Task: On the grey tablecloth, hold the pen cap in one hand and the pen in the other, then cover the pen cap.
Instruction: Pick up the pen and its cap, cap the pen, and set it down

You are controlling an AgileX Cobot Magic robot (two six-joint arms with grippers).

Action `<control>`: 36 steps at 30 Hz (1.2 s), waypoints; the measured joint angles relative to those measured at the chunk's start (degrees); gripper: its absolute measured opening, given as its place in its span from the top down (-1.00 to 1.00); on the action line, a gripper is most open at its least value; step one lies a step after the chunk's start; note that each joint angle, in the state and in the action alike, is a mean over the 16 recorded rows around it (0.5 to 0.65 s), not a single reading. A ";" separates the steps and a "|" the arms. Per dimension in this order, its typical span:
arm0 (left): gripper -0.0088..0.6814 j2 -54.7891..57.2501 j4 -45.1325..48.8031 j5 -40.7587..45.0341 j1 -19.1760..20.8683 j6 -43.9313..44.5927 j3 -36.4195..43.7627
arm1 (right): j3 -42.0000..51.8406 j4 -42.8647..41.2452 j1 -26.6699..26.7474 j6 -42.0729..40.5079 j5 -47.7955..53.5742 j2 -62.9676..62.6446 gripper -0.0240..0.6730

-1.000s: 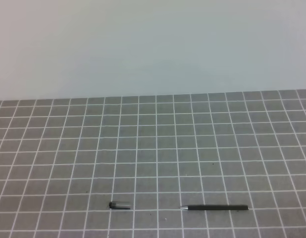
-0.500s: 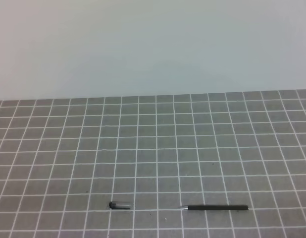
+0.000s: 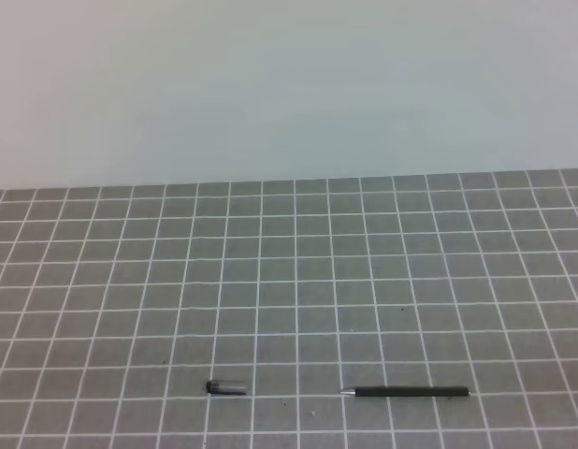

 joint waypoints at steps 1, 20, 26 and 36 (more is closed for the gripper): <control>0.98 0.00 0.02 -0.66 0.00 -0.01 0.00 | 0.00 -0.01 0.00 0.00 -1.72 0.00 0.92; 0.98 0.00 0.73 32.32 0.00 -0.48 -17.67 | 0.00 0.18 0.00 1.46 -11.70 0.00 0.92; 0.98 0.00 -3.20 45.93 0.00 0.27 -21.89 | -0.61 0.26 -0.04 1.49 -10.89 0.00 0.92; 0.98 0.00 -8.67 50.78 0.00 2.79 -20.76 | -9.65 0.33 -0.10 0.84 7.94 0.24 0.92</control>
